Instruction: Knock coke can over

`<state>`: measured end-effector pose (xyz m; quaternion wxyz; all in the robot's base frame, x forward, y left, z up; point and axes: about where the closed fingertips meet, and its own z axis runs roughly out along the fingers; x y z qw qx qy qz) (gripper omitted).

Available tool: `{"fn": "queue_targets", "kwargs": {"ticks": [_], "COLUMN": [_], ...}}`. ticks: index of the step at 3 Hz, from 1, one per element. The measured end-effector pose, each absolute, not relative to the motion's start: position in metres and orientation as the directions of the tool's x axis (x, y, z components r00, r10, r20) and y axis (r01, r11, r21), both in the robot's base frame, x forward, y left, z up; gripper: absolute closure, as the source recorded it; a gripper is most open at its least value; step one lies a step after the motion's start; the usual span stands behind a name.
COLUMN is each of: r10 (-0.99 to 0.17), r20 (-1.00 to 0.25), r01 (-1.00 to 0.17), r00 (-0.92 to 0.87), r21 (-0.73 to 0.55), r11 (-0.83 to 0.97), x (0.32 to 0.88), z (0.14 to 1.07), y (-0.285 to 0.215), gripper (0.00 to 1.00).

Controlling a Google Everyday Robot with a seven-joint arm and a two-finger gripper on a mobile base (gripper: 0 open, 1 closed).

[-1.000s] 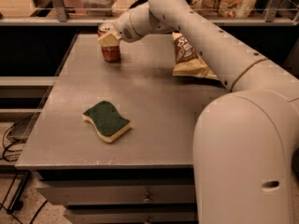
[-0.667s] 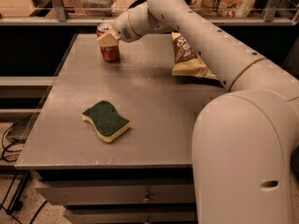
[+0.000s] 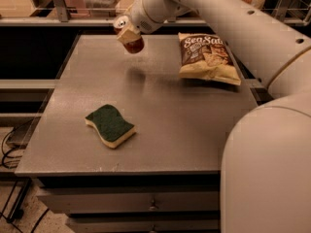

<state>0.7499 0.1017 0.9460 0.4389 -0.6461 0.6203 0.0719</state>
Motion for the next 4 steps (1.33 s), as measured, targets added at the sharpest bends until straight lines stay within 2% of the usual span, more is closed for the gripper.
{"fn": "queue_targets", "kwargs": {"ticks": [1, 2, 4], "r10": [-0.772, -0.781, -0.778], "r20": [-0.562, -0.526, -0.501], "r01": [-0.827, -0.825, -0.858], "r00": [0.296, 0.337, 0.379], "r21": [-0.555, -0.565, -0.506], "r11": [0.087, 0.024, -0.091], "x": [0.742, 0.736, 0.716], "z": [0.966, 0.964, 0.930], "y": [0.086, 0.087, 0.106], "gripper": [0.81, 0.59, 0.12]}}
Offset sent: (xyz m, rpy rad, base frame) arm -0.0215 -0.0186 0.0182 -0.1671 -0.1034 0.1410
